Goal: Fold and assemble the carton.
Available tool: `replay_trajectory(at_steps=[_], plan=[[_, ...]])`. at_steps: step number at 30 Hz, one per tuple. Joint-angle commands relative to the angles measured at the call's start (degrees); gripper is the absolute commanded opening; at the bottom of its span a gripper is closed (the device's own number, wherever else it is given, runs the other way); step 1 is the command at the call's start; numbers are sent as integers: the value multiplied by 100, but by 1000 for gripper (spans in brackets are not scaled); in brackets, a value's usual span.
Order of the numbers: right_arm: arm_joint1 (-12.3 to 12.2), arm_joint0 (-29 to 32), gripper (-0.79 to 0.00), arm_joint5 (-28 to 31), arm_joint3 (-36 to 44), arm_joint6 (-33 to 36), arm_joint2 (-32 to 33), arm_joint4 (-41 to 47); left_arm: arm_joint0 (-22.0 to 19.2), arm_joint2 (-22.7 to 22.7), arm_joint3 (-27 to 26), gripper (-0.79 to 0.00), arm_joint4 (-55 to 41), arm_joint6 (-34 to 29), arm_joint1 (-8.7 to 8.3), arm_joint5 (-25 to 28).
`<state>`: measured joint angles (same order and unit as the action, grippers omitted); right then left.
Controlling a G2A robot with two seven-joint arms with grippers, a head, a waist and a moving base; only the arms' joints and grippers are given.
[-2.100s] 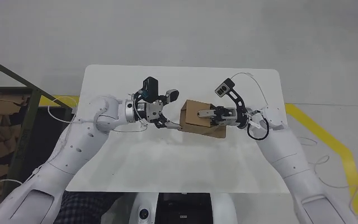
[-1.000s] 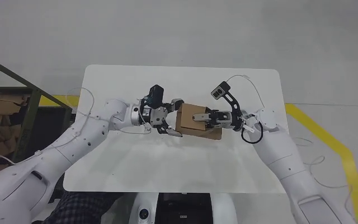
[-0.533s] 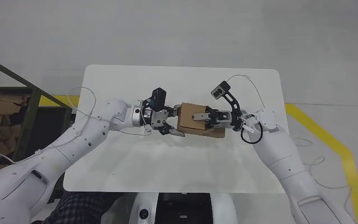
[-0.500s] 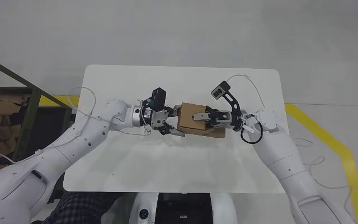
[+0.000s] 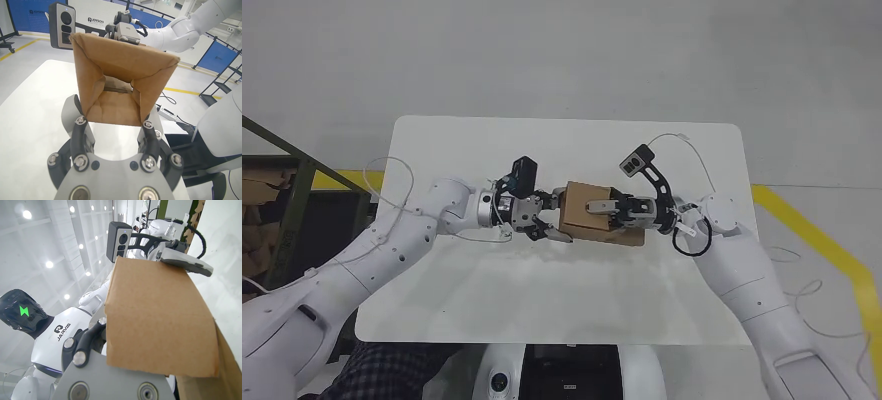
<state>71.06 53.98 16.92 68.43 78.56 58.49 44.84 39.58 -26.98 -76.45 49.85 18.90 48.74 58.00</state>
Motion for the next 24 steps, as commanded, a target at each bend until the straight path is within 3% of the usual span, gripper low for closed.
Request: replay_trajectory(at_steps=[1, 16, 18, 20, 22, 24], plan=[[-1, 4, 0, 2, -1, 1, 16, 1, 8, -2, 8, -286, -32, 6, 0, 0], [-122, 187, -9, 50, 126, 67, 487, -118, 56, -87, 15, -252, -168, 155, -42, 0], [-173, 250, -108, 83, 184, 55, 649, -242, 69, -96, 25, -249, -205, 176, -50, 0], [-238, 308, -394, 117, 226, -13, 864, -441, 74, -100, 31, -243, -224, 184, -60, 0], [-299, 371, -468, 96, 304, -82, 1053, -632, 81, -103, 34, -237, -242, 192, -73, 0], [-346, 435, -600, 59, 406, -136, 1193, -777, 89, -103, 35, -240, -278, 206, -87, 0]])
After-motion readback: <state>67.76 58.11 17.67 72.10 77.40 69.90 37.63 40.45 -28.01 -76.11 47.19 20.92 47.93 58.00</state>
